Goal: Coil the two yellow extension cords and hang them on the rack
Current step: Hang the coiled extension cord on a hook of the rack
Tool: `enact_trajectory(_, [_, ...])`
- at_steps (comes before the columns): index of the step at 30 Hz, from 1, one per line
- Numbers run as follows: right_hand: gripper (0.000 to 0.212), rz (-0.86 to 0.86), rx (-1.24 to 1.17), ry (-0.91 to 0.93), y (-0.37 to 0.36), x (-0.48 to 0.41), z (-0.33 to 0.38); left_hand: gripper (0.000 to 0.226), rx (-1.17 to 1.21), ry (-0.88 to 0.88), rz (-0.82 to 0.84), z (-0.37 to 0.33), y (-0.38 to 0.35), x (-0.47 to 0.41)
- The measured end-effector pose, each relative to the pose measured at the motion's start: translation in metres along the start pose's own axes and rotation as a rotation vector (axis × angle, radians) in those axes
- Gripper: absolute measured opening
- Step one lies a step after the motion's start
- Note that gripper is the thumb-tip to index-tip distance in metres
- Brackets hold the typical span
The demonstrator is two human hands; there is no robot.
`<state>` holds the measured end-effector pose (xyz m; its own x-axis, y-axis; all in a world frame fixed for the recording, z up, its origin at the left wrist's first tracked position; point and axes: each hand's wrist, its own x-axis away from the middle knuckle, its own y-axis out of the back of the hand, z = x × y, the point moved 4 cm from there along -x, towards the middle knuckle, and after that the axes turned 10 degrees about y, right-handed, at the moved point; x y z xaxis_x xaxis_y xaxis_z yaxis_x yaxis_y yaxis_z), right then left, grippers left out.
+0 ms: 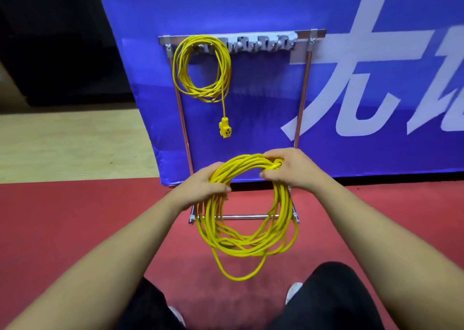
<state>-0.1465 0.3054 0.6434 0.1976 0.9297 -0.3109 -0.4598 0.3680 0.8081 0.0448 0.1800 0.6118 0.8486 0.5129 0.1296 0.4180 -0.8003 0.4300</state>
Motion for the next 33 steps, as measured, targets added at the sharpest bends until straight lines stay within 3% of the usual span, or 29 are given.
enact_trajectory(4, [0.016, 0.015, 0.110, 0.075, 0.019, -0.007, -0.007, 0.040, 0.199, -0.024, -0.016, -0.018, 0.012, -0.021])
enact_trajectory(6, [0.018, 0.026, 0.188, 0.115, 0.022, -0.022, -0.020, 0.040, 0.189, -0.038, -0.022, -0.023, 0.020, -0.042])
enact_trajectory(9, [0.056, 0.018, 0.218, 0.140, 0.020, -0.053, -0.047, 0.034, 0.154, -0.072, -0.012, -0.024, 0.028, -0.086])
enact_trajectory(11, [0.061, -0.038, 0.134, 0.154, 0.018, -0.081, -0.066, 0.031, 0.156, -0.086, -0.009, -0.023, 0.038, -0.124])
enact_trajectory(14, [0.051, -0.121, 0.000, 0.165, 0.013, -0.128, -0.106, 0.033, 0.158, -0.102, -0.019, -0.024, 0.059, -0.189])
enact_trajectory(19, [0.047, -0.095, -0.301, 0.103, 0.019, -0.198, -0.148, 0.037, -0.049, -0.107, 0.028, -0.050, 0.102, -0.273])
enact_trajectory(23, [0.045, -0.090, -0.391, 0.034, 0.063, -0.235, -0.153, 0.062, -0.260, -0.095, 0.189, -0.093, 0.137, -0.304])
enact_trajectory(26, [0.047, -0.025, -0.375, -0.005, 0.110, -0.263, -0.151, 0.075, -0.287, -0.081, 0.260, -0.144, 0.156, -0.315])
enact_trajectory(33, [0.057, -0.004, -0.212, -0.071, 0.226, -0.315, -0.152, 0.053, -0.071, -0.091, 0.067, -0.264, 0.189, -0.357])
